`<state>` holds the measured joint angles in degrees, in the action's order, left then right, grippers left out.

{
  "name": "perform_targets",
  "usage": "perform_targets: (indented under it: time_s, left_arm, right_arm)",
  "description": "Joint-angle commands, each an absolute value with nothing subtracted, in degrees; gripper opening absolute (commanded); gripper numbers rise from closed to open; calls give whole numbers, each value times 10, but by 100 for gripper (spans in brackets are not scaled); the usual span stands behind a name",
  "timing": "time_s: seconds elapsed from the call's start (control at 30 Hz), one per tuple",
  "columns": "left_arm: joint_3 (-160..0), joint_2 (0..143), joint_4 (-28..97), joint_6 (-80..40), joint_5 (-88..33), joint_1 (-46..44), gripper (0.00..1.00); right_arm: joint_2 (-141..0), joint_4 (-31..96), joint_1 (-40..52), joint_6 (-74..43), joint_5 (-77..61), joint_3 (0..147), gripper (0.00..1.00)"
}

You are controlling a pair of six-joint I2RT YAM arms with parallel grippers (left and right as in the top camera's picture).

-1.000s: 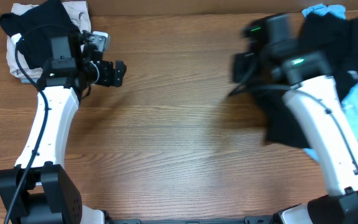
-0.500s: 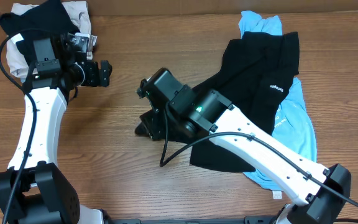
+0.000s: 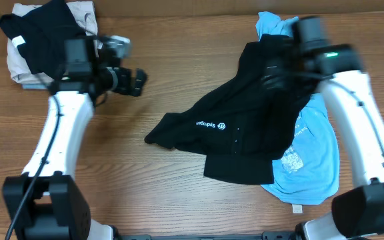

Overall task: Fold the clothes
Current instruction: 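Pull the black garment toward table center with the right gripper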

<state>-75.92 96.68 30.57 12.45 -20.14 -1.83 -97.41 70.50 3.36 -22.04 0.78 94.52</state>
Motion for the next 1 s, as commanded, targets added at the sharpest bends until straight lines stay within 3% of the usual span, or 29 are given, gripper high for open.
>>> perform_targets:
  time_s: [0.0, 0.1, 0.17, 0.2, 0.27, 0.33, 0.4, 0.57, 0.97]
  left_arm:
    - [-774, 1003, 295, 142, -200, -70, 100]
    - [-774, 1035, 284, 142, -200, -101, 100]
    - [-774, 1060, 281, 142, -202, -123, 94]
    - [-774, 1071, 280, 142, -202, -132, 87]
    - [-774, 1091, 281, 142, -201, -145, 72]
    - [-774, 1106, 282, 142, -202, -158, 40]
    - [-774, 1120, 285, 142, -200, -168, 25]
    - [-774, 1150, 296, 142, -199, -173, 4]
    - [-774, 1167, 367, 196, -273, -175, 4]
  right_arm:
    - [-981, 692, -61, -210, -11, 891, 72]
    - [-993, 653, -109, -193, -49, 833, 68]
    - [-1000, 609, -130, -193, -68, 779, 55]
    - [-1001, 585, -137, -193, -77, 752, 39]
    - [-1001, 535, -140, -193, -93, 697, 18]
    - [-1001, 484, -140, -196, -102, 646, 10]
    - [-1001, 444, -140, -203, -102, 608, 9]
    - [-1005, 350, -140, -211, -102, 534, 9]
    - [-1039, 296, -140, -211, -91, 521, 10]
